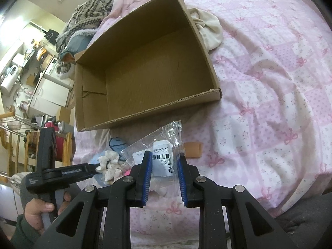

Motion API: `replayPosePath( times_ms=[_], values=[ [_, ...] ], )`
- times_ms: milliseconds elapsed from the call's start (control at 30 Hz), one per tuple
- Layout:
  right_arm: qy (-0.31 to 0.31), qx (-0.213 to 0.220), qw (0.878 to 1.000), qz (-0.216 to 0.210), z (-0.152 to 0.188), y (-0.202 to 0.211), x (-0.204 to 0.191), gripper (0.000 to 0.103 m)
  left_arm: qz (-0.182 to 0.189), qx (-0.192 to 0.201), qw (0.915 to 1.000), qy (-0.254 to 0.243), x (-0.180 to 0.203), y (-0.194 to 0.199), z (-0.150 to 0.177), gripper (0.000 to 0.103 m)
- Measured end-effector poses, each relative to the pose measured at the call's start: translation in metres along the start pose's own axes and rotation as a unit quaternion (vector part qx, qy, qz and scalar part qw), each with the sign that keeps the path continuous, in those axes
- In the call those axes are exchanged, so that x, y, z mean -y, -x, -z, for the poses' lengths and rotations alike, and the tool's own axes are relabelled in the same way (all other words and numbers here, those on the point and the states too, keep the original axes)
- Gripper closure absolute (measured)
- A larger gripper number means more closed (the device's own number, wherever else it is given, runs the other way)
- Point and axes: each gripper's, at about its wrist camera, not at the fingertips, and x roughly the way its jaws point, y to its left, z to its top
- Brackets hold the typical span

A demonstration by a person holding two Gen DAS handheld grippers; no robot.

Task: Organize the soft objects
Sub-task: 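Grasp the clear barcode bag with the right gripper while the left grasps the blue plush, then carry the blue plush and the plastic bag over the cardboard box with both grippers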

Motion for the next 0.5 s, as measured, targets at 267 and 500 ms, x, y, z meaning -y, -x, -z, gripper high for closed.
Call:
replayPosePath(
  times_ms=[267,500],
  values=[
    [0.005,0.006,1.0,-0.011,0.0,0.001,-0.003,0.078,-0.036,0.086,0.9953,-0.028,-0.005,0.062,0.008,0.089],
    [0.017,0.001,1.0,-0.01,0.002,-0.002,-0.008,0.078,-0.018,0.059,0.9976,-0.032,-0.01,0.051,0.011,0.088]
  ],
)
